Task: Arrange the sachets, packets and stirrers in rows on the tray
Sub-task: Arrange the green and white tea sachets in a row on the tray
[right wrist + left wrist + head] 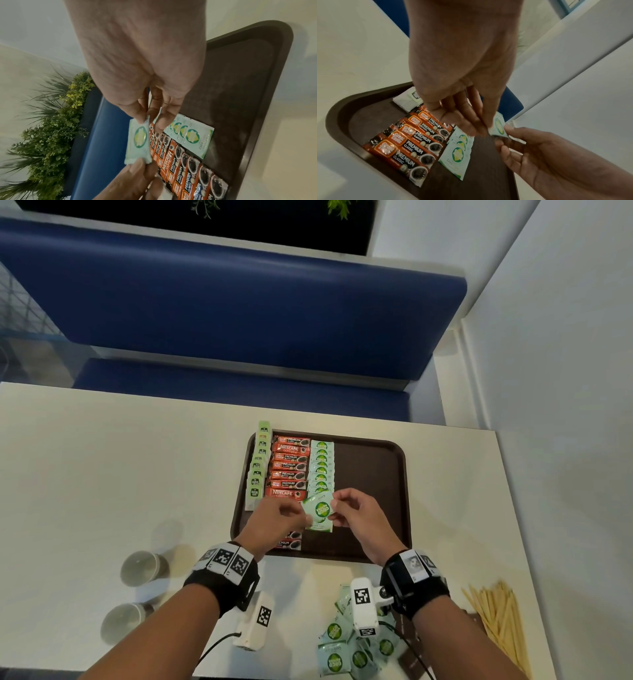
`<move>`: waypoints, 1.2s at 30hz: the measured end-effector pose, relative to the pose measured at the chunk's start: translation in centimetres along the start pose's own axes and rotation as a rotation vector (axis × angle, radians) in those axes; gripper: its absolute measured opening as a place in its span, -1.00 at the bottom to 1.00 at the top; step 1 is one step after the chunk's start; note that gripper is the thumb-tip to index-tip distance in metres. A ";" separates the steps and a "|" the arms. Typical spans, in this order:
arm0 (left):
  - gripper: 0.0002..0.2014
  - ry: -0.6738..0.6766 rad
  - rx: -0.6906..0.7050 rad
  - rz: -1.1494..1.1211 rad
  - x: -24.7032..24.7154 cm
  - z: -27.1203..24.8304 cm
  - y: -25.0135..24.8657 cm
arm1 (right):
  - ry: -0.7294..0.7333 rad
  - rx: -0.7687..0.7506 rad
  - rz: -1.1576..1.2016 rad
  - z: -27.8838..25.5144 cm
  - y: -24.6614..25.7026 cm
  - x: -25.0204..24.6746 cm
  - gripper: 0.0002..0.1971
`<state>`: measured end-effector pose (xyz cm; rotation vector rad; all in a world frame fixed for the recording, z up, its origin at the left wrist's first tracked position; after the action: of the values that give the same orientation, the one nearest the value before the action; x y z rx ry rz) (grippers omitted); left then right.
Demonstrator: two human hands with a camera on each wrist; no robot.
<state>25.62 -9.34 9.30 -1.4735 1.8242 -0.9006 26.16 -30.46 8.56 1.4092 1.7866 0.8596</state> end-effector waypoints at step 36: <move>-0.74 -0.185 -0.088 0.071 -1.5 0.3 3.7 | -0.364 0.358 -0.445 2.4 -10.0 3.9 -0.82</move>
<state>24.06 -7.41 6.13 -1.4832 1.7865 -0.6350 22.34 -28.39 -1.51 1.2047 1.9092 0.0474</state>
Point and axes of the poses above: each hand's wrist, its own z-axis towards the middle knuckle, its own x-axis out of the palm, y = z × x, the point moved 1 cm from there along z, towards the middle knuckle, and after that the axes turned 7 degrees about -z, right-handed, at the moved point
